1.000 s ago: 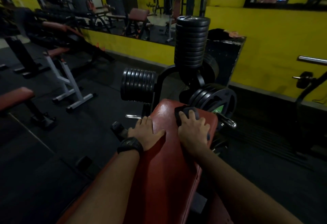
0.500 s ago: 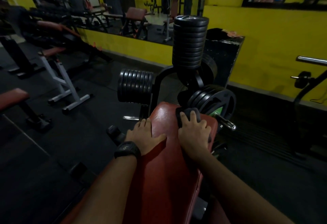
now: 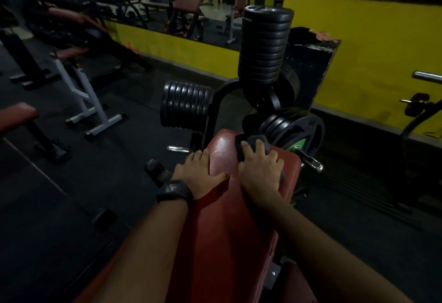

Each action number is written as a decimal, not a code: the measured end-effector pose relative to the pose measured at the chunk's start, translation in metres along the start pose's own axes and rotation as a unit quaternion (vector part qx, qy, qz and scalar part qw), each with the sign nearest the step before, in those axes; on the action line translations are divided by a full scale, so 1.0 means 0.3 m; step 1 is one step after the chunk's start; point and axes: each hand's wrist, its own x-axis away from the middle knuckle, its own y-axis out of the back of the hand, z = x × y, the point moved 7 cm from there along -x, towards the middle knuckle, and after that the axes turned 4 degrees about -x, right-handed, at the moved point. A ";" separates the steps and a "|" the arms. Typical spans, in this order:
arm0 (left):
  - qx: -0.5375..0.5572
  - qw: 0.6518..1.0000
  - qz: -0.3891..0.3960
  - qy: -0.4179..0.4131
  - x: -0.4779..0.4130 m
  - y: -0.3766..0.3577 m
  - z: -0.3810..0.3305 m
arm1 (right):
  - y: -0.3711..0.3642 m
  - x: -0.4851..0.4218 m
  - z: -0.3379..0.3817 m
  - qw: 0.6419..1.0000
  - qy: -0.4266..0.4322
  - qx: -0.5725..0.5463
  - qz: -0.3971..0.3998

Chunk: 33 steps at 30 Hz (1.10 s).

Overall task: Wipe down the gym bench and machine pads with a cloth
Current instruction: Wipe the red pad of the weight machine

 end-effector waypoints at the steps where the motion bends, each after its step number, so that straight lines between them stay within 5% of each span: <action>1: 0.000 1.000 0.000 -0.003 -0.007 -0.006 0.004 | -0.008 0.020 0.043 1.000 0.031 -0.003 -0.004; 6: 0.024 1.000 0.000 0.009 -0.023 -0.007 0.009 | -0.027 -0.121 0.142 0.983 0.181 -0.014 0.018; 12: 0.028 1.000 0.005 -0.002 -0.023 -0.012 0.011 | -0.030 -0.190 0.025 1.000 -0.012 -0.004 -0.002; 16: 0.027 1.000 -0.009 -0.003 -0.034 -0.008 0.012 | -0.038 -0.097 0.159 0.995 0.095 -0.030 -0.019; 20: 0.046 0.999 -0.008 0.003 -0.039 -0.013 0.018 | -0.059 -0.224 0.237 0.972 0.229 0.009 0.045; 23: 0.045 0.999 0.012 -0.002 -0.032 -0.011 0.015 | -0.069 -0.320 0.182 0.985 0.159 0.010 0.061; 27: 0.033 0.999 0.007 -0.003 -0.029 -0.007 0.012 | -0.060 -0.243 0.128 0.998 0.036 0.045 -0.033; 33: 0.042 0.999 -0.002 -0.004 -0.053 -0.018 0.017 | -0.053 -0.181 0.196 0.986 0.166 -0.005 -0.013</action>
